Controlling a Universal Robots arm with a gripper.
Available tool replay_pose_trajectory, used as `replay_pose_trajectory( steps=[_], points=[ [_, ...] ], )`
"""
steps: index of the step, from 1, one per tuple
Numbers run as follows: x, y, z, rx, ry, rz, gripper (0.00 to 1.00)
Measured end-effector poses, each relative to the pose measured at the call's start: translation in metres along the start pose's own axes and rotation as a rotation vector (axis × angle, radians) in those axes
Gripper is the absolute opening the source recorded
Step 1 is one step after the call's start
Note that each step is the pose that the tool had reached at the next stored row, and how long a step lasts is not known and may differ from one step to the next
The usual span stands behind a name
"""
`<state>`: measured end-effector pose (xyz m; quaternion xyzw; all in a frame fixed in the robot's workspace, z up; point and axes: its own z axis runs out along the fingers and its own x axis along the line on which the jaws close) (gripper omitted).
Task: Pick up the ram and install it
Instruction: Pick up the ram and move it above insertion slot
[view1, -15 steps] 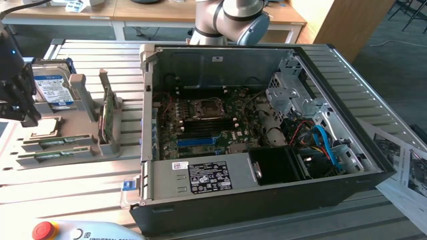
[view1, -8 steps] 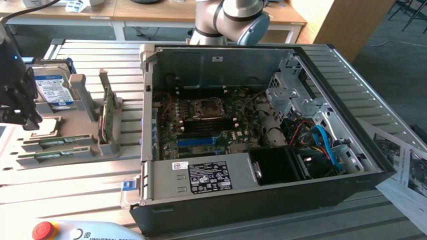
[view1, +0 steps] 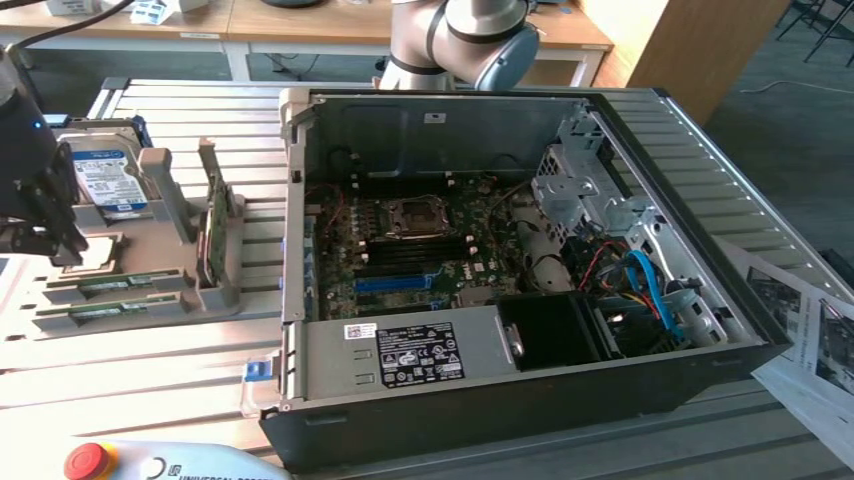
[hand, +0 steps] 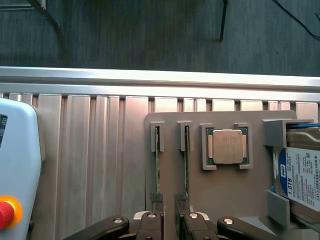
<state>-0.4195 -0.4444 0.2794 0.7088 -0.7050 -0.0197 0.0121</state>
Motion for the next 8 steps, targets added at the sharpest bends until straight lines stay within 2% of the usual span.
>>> replay_pose_trajectory(
  steps=[8],
  points=[
    [0.0008,-0.0004,0.0089,0.0000,0.0000,0.000,0.24]
  ],
)
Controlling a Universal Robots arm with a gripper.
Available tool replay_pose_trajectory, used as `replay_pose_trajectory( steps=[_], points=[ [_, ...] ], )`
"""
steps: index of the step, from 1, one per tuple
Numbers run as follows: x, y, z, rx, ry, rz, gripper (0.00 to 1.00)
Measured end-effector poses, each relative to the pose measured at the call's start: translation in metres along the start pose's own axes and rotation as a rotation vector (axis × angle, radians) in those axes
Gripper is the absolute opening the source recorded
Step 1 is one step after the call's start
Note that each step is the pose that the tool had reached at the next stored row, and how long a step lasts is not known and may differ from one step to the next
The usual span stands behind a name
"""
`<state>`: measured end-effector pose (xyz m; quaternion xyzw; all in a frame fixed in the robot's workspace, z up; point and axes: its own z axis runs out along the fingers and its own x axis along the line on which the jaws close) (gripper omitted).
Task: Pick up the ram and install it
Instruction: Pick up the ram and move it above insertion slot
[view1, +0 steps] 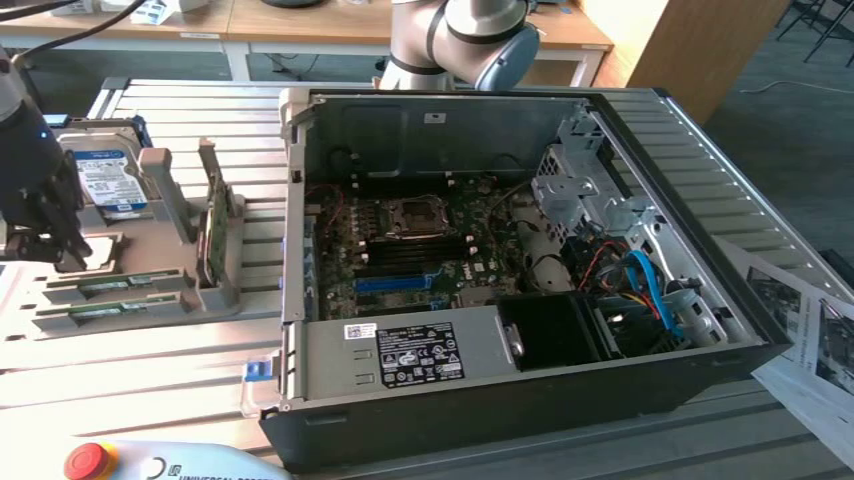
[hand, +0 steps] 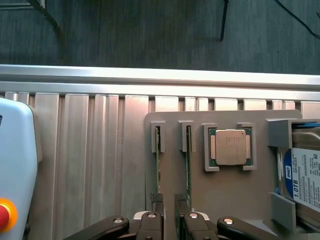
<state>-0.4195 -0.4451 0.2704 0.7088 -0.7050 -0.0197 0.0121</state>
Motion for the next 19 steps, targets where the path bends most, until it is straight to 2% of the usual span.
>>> replay_pose_trajectory(
  steps=[19],
  points=[
    [0.002,-0.0011,0.0234,0.0000,0.0000,0.000,0.24]
  ],
)
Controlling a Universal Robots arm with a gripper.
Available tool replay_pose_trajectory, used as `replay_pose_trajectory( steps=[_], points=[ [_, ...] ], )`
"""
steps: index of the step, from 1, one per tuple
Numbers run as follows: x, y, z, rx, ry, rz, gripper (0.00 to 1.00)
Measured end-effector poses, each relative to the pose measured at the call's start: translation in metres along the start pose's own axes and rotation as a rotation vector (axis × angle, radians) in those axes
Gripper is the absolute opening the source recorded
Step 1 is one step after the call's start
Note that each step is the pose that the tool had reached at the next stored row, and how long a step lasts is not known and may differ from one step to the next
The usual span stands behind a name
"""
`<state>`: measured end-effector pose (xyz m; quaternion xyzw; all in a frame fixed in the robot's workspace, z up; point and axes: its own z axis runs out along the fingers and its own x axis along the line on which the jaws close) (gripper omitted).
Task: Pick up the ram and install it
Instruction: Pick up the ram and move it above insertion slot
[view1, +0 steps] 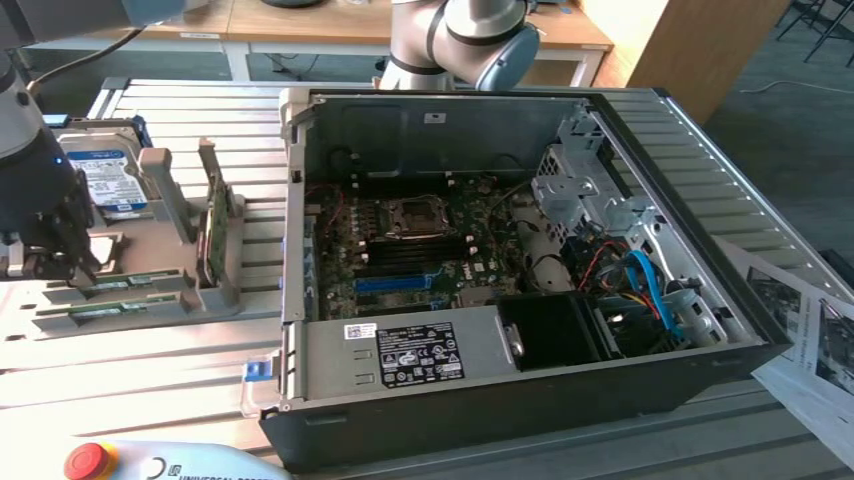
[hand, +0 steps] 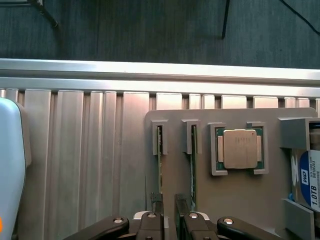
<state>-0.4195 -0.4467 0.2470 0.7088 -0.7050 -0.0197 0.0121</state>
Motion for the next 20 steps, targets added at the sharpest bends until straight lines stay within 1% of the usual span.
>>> replay_pose_trajectory(
  steps=[12,20],
  points=[
    [0.001,-0.0006,0.0125,0.0000,0.0000,0.000,0.24],
    [0.001,-0.0006,0.0137,0.0000,0.0003,-0.005,0.24]
  ],
)
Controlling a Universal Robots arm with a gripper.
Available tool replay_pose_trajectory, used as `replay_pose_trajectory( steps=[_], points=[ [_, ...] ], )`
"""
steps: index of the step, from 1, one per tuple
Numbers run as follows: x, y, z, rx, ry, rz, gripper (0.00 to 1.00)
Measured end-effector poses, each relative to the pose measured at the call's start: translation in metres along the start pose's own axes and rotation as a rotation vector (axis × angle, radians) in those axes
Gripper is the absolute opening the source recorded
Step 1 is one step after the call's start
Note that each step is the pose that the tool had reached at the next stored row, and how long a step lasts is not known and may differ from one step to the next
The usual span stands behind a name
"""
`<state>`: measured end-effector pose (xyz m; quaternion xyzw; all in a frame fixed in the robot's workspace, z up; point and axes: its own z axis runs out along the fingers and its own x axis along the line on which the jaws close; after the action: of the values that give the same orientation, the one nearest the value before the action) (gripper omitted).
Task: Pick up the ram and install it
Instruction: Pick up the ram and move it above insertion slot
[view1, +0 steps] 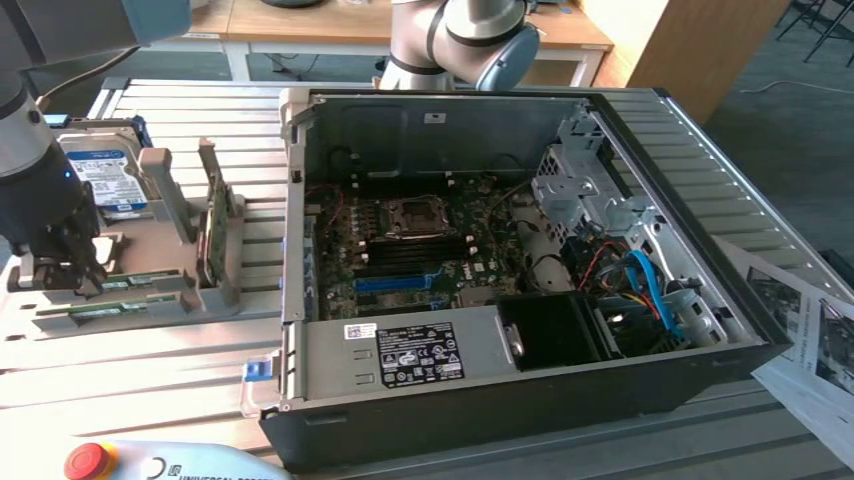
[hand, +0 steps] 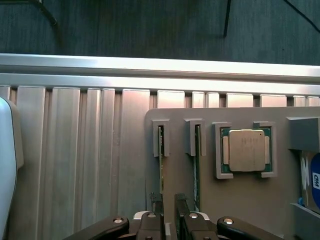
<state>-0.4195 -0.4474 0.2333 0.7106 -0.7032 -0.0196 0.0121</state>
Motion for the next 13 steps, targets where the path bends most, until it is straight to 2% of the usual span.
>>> replay_pose_trajectory(
  steps=[13],
  points=[
    [0.0000,0.0003,0.0014,0.0000,0.0037,-0.054,0.24]
  ],
)
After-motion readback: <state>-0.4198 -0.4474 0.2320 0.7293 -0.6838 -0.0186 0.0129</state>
